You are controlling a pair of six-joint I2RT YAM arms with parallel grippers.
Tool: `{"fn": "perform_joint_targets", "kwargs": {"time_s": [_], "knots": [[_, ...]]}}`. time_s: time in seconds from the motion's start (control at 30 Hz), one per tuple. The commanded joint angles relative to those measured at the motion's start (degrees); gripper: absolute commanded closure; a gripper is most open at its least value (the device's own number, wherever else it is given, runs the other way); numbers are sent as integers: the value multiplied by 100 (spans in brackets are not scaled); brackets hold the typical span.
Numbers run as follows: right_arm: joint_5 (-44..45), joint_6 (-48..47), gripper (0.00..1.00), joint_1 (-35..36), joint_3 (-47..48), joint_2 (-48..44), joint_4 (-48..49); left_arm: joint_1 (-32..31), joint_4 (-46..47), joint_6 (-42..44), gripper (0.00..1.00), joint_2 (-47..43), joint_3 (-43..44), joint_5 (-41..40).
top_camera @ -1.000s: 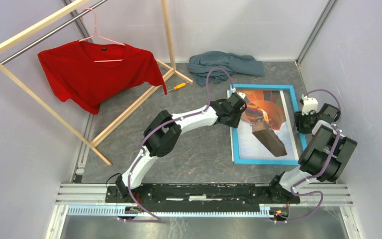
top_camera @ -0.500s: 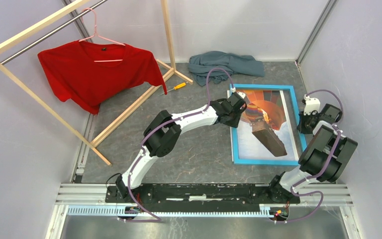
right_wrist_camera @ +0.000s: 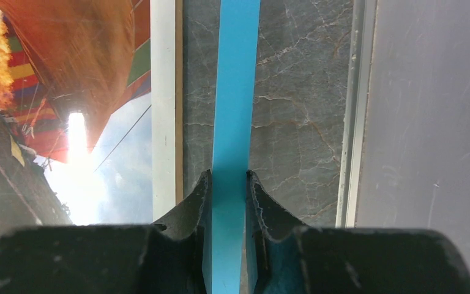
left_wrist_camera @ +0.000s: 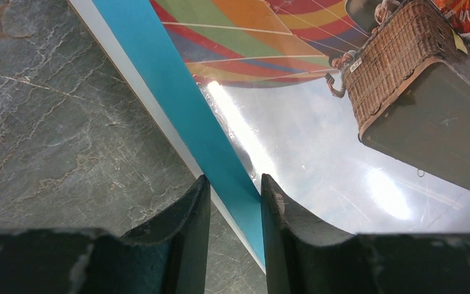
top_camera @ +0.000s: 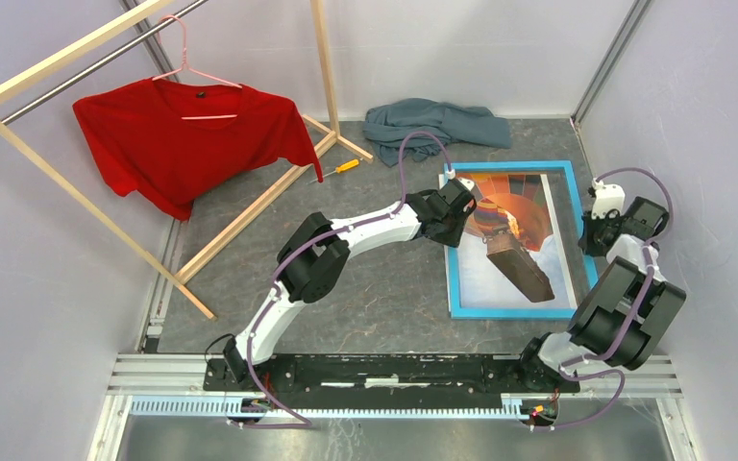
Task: Take the photo out of the frame
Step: Pick up the photo frame item from the photo frame.
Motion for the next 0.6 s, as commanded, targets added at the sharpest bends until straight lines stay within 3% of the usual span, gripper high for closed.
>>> {"fn": "perform_joint_targets", "kwargs": {"time_s": [0.0,0.57], "knots": [[-437,9,100,40,278,-385,-257,-59,346,254,72,-478,138,237],[-649,191,100,101,260,-737,-607,130,794,655,72,-1443,-805,146]]}}
